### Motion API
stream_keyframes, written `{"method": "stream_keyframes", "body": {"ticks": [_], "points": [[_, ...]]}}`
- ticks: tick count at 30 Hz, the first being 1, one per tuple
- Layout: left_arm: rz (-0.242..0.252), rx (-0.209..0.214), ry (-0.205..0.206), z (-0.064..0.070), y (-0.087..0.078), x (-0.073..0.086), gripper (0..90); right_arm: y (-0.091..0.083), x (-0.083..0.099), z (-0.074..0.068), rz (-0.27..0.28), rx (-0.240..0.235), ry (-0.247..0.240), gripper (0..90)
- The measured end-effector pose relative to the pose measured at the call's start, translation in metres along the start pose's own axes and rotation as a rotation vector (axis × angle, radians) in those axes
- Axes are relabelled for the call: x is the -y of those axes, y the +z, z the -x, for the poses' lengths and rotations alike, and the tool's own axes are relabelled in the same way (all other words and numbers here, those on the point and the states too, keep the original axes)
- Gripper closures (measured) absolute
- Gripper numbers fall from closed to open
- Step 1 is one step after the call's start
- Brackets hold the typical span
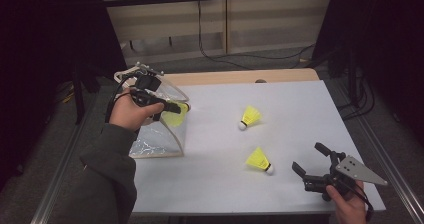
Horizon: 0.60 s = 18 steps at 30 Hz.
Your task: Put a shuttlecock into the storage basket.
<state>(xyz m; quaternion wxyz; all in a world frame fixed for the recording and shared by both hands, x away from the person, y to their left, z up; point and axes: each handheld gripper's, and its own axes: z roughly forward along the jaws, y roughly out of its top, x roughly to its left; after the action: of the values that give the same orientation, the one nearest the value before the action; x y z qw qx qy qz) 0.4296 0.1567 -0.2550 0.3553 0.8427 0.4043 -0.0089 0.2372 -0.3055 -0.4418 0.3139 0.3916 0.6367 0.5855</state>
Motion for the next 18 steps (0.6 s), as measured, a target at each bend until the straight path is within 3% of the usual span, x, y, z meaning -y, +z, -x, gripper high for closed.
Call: {"method": "stream_keyframes", "body": {"ticks": [18], "points": [[0.012,-0.044,-0.041,-0.012,-0.016,-0.012,82.6,0.000,0.000,0.000,0.001,0.001,0.003,0.5]]}}
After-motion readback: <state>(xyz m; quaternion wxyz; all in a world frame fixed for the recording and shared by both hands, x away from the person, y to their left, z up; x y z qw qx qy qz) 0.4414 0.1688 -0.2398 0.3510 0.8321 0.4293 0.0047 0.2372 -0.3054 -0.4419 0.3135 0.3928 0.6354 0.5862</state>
